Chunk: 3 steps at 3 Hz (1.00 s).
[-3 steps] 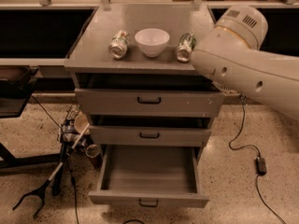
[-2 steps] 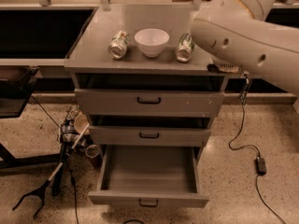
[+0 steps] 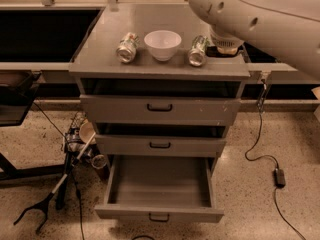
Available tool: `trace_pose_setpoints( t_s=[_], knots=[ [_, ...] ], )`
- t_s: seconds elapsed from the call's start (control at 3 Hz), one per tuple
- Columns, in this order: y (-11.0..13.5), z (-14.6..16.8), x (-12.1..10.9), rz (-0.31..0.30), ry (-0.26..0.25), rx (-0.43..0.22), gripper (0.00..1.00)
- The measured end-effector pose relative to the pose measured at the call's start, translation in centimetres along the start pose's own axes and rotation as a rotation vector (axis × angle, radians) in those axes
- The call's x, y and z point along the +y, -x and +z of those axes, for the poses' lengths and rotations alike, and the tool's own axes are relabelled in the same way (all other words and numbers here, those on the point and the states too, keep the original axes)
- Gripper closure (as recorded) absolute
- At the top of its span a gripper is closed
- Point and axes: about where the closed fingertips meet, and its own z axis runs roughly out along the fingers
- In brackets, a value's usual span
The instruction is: Pick rxbar chocolate from bottom drawer and place on counter
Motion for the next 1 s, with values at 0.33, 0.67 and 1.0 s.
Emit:
trace_pose_setpoints(
  t_s=[0.33,0.67,1.0],
  knots=[
    [3.1,1.8,-2.1,-0.002,0.01,-0.019,1.0],
    [4.6,3.5,-3.8,0.009,0.021,0.004,1.0],
    [3.8,4.9,-5.1,0.056,0.033,0.033,1.0]
  ],
)
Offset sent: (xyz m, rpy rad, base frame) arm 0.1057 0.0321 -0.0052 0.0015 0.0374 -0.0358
